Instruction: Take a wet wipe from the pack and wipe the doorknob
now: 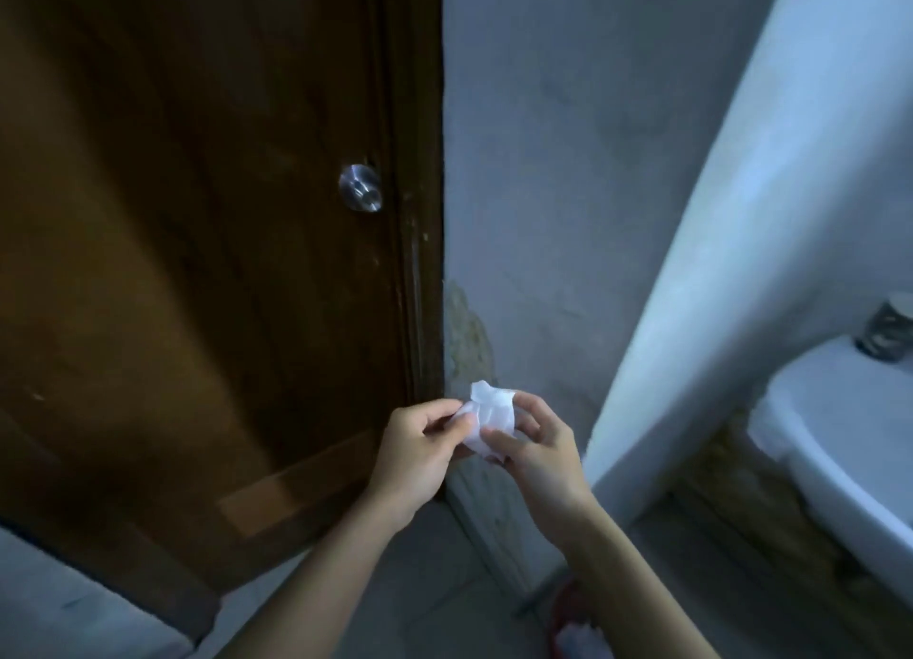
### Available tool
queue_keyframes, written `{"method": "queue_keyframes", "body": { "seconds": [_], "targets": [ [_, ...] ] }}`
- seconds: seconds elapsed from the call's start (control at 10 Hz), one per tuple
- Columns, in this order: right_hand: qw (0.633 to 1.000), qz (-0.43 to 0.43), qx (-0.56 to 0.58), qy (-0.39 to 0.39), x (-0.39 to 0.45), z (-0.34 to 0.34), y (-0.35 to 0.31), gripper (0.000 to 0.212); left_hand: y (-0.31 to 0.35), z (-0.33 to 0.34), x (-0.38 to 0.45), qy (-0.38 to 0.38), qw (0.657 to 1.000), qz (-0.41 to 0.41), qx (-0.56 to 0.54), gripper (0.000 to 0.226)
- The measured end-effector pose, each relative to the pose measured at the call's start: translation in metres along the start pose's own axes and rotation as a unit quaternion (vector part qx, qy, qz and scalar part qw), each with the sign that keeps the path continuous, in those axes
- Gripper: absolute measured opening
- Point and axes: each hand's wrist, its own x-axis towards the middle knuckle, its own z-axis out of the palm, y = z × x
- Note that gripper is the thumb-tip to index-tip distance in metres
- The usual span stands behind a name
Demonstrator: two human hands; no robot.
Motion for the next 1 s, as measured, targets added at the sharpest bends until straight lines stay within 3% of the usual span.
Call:
{"method": "queue_keyframes", "body": {
  "seconds": [0.1, 0.2, 0.3, 0.6, 0.7, 0.8, 0.9, 1.0],
  "targets": [
    [0.999, 0.032, -0.020, 0.027, -0.016, -0.032, 0.022, 0.034, -0.021, 0.031, -0.008, 0.022, 0.999, -0.040, -0.023, 0.023],
    [0.996, 0.084, 0.017, 0.030, -0.032, -0.068, 0.047, 0.029, -0.048, 0.068, -0.014, 0.016, 0.994, -0.093, -0.054, 0.018],
    [0.986, 0.131, 0.070, 0.071, -0.042, -0.108, 0.083, 0.023, -0.079, 0.113, -0.019, -0.011, 0.985, -0.148, -0.083, 0.026],
    [0.934, 0.248, 0.027, 0.254, -0.051, -0.261, 0.229, 0.015, -0.220, 0.225, -0.043, -0.058, 0.956, -0.287, 0.001, 0.040],
    [0.913, 0.341, -0.016, 0.222, -0.049, -0.304, 0.282, 0.016, -0.255, 0.241, -0.059, -0.053, 0.945, -0.321, 0.011, 0.032],
    [0.879, 0.434, -0.069, 0.183, -0.062, -0.326, 0.310, 0.004, -0.271, 0.241, -0.076, -0.049, 0.932, -0.358, 0.020, 0.026],
    [0.888, 0.425, -0.120, 0.128, -0.065, -0.322, 0.314, 0.009, -0.268, 0.228, -0.080, -0.044, 0.930, -0.364, 0.039, 0.023],
    [0.906, 0.393, -0.141, 0.067, -0.047, -0.287, 0.293, 0.031, -0.248, 0.207, -0.073, -0.036, 0.940, -0.333, 0.071, 0.023]
  ]
}}
